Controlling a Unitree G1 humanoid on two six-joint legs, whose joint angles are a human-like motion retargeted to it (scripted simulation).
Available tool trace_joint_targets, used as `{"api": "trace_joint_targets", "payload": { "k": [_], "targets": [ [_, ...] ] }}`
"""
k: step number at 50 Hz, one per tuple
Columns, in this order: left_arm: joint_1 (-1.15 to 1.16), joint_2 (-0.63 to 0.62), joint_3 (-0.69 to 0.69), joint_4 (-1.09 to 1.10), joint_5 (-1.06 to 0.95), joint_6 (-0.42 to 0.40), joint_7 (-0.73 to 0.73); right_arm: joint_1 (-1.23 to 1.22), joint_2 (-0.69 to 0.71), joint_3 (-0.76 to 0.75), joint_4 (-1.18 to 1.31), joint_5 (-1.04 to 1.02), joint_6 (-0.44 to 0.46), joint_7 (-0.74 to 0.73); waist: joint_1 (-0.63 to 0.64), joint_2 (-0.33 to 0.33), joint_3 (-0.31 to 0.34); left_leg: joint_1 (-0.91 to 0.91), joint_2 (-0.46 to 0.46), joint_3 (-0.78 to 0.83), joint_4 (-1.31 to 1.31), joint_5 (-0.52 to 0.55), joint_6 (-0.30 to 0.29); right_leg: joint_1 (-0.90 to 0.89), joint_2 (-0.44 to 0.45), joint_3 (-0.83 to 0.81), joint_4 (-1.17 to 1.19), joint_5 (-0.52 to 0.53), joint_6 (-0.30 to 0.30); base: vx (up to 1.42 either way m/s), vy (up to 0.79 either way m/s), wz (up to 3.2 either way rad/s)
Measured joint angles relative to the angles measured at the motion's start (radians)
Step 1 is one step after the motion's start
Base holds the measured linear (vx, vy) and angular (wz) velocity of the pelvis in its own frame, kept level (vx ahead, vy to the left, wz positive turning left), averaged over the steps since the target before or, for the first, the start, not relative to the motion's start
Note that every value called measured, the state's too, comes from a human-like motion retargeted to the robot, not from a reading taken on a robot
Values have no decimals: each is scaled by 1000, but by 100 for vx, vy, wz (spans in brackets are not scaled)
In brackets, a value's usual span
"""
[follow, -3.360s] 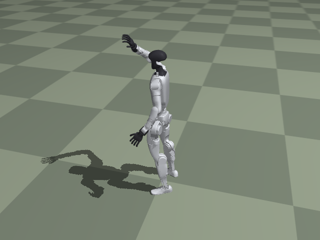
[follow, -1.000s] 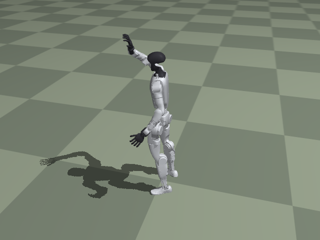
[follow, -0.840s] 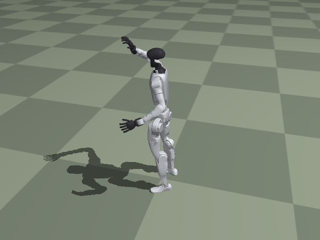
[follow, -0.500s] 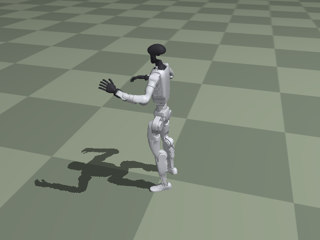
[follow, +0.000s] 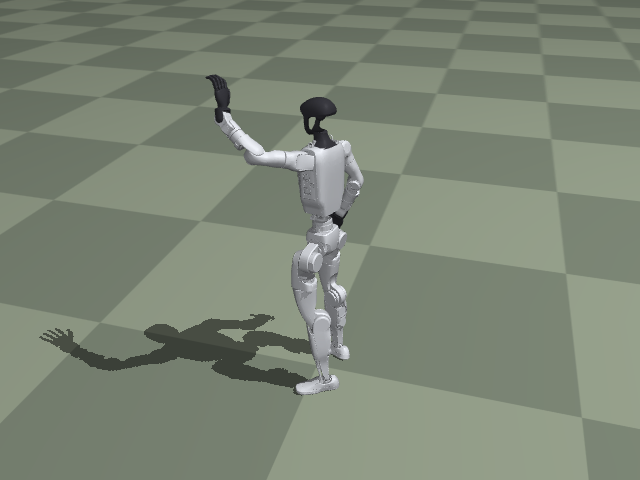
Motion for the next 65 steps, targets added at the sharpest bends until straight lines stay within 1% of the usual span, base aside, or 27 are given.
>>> {"api": "trace_joint_targets", "payload": {
  "k": [2, 6, 8, 10, 15, 18, 22, 25, 27, 28, 30, 32, 33, 35, 37, 39, 42, 43, 45, 48, 51, 54, 57, 59, 61, 63, 65],
  "targets": [
    [-42, 1, -9, 69, -35, 13, 34, -3, 8, -3, -4, 7, -8, -17, 7, -8, 1, 3, 5, 14, -1, 3, 0, -5, 10, 11, -3, 6, 0, -2, -9, -37],
    [-122, -36, 34, 188, -183, 41, 93, -5, 24, -11, 0, 33, -10, -40, 20, -19, 1, 5, 15, 30, -2, 8, 0, -9, 28, 22, -11, 15, 0, 0, -8, -22],
    [-163, -67, 46, 210, -239, 50, 111, -6, 29, -8, 11, 43, -4, -42, 26, -20, -1, 4, 19, 28, -2, 10, 0, -7, 32, 20, -16, 17, 0, 0, 0, 0],
    [-200, -103, 31, 199, -259, 50, 122, -7, 32, 3, 29, 53, 2, -37, 29, -20, -4, 1, 22, 19, -2, 10, 0, -4, 33, 12, -19, 17, 0, 2, 0, 15],
    [-299, -202, -118, 98, -158, 11, 74, -22, 47, 66, 79, 62, 8, 13, 17, -38, -11, -12, 20, -31, 4, 5, 0, 13, 15, -32, -17, 2, 0, 4, 4, 50],
    [-331, -247, -174, 67, -91, -3, 39, -31, 53, 100, 82, 50, 3, 35, 10, -51, -17, -21, 14, -61, 9, 0, 0, 21, 0, -58, -11, -10, 0, 4, 7, 52],
    [-329, -264, -182, 85, -67, 6, 52, -46, 58, 116, 61, 27, -12, 26, 8, -66, -17, -23, 7, -89, 15, -6, 0, 34, -17, -81, -4, -24, 0, 4, 5, 36],
    [-296, -239, -160, 107, -91, 15, 84, -54, 60, 108, 36, 14, -22, -1, 16, -72, -14, -19, 4, -97, 17, -9, 0, 44, -22, -87, -4, -28, 0, 1, 1, 6],
    [-259, -214, -138, 107, -143, -3, 83, -57, 64, 100, 23, 7, -22, -19, 27, -77, -11, -15, 3, -94, 20, -12, 0, 45, -25, -85, 2, -33, 0, 0, 0, 0],
    [-236, -200, -123, 100, -184, -18, 66, -56, 66, 92, 16, -5, -20, -24, 39, -82, -8, -13, 3, -88, 26, -16, 0, 35, -29, -81, 25, -46, 0, 0, -3, -25],
    [-188, -178, -91, 81, -300, -72, -17, -57, 71, 86, 10, -13, -8, -24, 55, -87, -7, -8, 2, -81, 30, -20, 0, 31, -32, -75, 38, -53, 0, 0, -1, -12],
    [-139, -156, -47, 64, -459, -123, -181, -59, 69, 89, 10, -19, 15, -7, 65, -86, -5, -4, 1, -79, 30, -21, 0, 33, -33, -72, 40, -55, 0, 0, 0, 0],
    [-121, -146, -30, 61, -523, -132, -265, -59, 67, 92, 10, -23, 26, 6, 68, -85, -5, -2, 1, -78, 30, -22, 0, 34, -34, -72, 41, -55, 0, 0, 0, 0],
    [-101, -127, -11, 70, -585, -125, -387, -53, 65, 99, 12, -32, 41, 28, 74, -84, -9, -3, 1, -77, 30, -23, 0, 34, -34, -72, 39, -54, 0, 0, 0, 0],
    [-104, -106, -9, 97, -547, -104, -416, -46, 59, 104, 13, -40, 45, 38, 76, -80, -12, -5, 1, -80, 31, -24, 0, 34, -34, -75, 39, -55, 0, 0, 0, 0],
    [-120, -92, -18, 132, -449, -74, -352, -37, 54, 108, 15, -45, 39, 30, 77, -77, -13, -8, 2, -85, 32, -24, 0, 35, -34, -79, 39, -56, 0, 0, 0, 0],
    [-157, -97, -38, 186, -309, -10, -181, -25, 56, 110, 25, -38, 24, 2, 77, -77, -13, -10, 4, -95, 32, -24, 0, 39, -34, -88, 37, -58, 0, 1, 0, 6],
    [-170, -107, -44, 198, -285, 7, -131, -22, 58, 111, 30, -29, 19, -5, 77, -77, -13, -11, 3, -99, 31, -24, 0, 42, -35, -92, 33, -57, 0, 3, 3, 23],
    [-197, -133, -58, 211, -275, 17, -65, -18, 64, 116, 43, 4, 12, -12, 73, -77, -15, -14, -1, -111, 24, -21, 4, 54, -35, -100, 8, -43, 0, 2, 5, 29],
    [-231, -179, -97, 186, -298, -13, -44, -10, 74, 116, 59, 47, -4, -2, 72, -84, -14, -18, -4, -125, 23, -21, 5, 59, -41, -113, 6, -45, 0, 1, 3, 24],
    [-265, -215, -172, 130, -287, -50, -53, -2, 79, 119, 67, 80, -20, 9, 70, -93, -15, -22, -8, -136, 22, -21, 5, 62, -46, -124, 6, -47, 0, 0, 3, 20],
    [-307, -227, -274, 71, -210, -78, -65, 2, 78, 128, 68, 86, -34, 12, 65, -102, -16, -25, -11, -141, 22, -21, 4, 63, -50, -128, 6, -47, 0, 0, 0, 0],
    [-354, -210, -375, 43, -96, -92, -72, 3, 69, 136, 68, 67, -44, 12, 60, -108, -18, -26, -11, -136, 22, -20, 1, 60, -48, -124, 5, -45, 0, 0, 0, 0],
    [-378, -185, -420, 57, -34, -88, -64, -1, 62, 136, 72, 53, -45, 12, 58, -111, -18, -26, -9, -128, 23, -20, 0, 55, -45, -117, 4, -42, 0, -2, -1, -21],
    [-389, -157, -436, 97, -6, -71, -40, -8, 52, 129, 79, 41, -44, 11, 56, -113, -17, -25, -6, -116, 23, -20, 0, 49, -40, -106, 4, -39, 0, -2, -2, -30],
    [-389, -133, -420, 159, -18, -42, -6, -18, 42, 115, 90, 31, -39, 11, 56, -116, -14, -22, -3, -103, 23, -20, 0, 43, -34, -94, 4, -35, 0, -2, -3, -35],
    [-383, -121, -373, 230, -65, -11, 28, -29, 29, 98, 104, 20, -31, 11, 57, -118, -11, -19, 1, -90, 23, -20, 0, 38, -28, -83, 4, -32, 0, -2, -3, -33]
  ]
}}
